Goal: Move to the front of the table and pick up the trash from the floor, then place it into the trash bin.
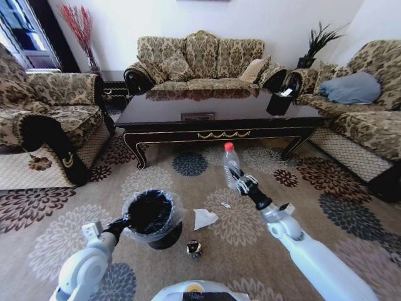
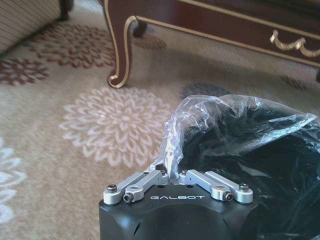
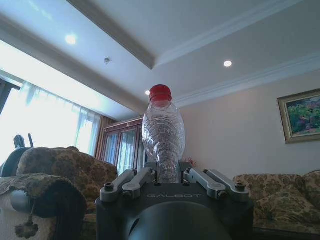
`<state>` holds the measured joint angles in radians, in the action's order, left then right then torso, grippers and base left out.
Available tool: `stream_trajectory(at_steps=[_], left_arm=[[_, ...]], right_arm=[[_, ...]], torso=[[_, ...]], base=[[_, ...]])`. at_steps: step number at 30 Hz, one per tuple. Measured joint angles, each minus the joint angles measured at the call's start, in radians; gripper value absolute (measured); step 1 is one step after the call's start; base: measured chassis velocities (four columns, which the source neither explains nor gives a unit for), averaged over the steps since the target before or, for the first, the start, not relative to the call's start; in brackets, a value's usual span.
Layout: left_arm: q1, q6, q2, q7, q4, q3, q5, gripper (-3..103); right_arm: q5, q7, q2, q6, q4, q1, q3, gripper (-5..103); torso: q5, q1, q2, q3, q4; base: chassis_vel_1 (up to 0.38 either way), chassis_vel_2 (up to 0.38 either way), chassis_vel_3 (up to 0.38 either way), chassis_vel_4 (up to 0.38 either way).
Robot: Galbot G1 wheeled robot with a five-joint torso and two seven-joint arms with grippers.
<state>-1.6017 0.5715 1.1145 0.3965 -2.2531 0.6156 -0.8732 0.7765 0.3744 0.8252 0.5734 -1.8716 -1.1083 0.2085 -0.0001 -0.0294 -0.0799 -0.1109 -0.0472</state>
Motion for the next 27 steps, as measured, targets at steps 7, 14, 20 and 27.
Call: stream_trajectory(at_steps=[7, 14, 20, 27], left_arm=[[0.102, -0.037, -0.041, -0.028, 0.083, -0.134, -0.005, 4], [0.242, -0.042, -0.043, -0.016, 0.134, -0.245, -0.048, 4], [0.383, -0.018, -0.007, 0.021, 0.191, -0.373, -0.078, 4], [0.457, -0.012, 0.016, 0.034, 0.233, -0.457, -0.082, 4]], right_arm=[[-0.026, 0.005, -0.030, 0.013, -0.013, 0.052, -0.053, 19], [-0.065, 0.008, -0.027, 0.016, -0.014, 0.058, -0.102, 19], [-0.125, 0.018, -0.012, 0.025, 0.001, 0.030, -0.137, 19], [-0.145, 0.020, -0.012, 0.031, 0.011, 0.030, -0.155, 19]], torso=[[0.0000, 0.000, 0.000, 0.000, 0.0000], [0.0001, 0.000, 0.000, 0.000, 0.0000], [0.0004, 0.000, 0.000, 0.000, -0.0001], [0.0003, 0.000, 0.000, 0.000, 0.0001]], base=[[0.000, 0.000, 0.000, 0.000], [0.000, 0.000, 0.000, 0.000], [0.000, 0.000, 0.000, 0.000], [0.000, 0.000, 0.000, 0.000]])
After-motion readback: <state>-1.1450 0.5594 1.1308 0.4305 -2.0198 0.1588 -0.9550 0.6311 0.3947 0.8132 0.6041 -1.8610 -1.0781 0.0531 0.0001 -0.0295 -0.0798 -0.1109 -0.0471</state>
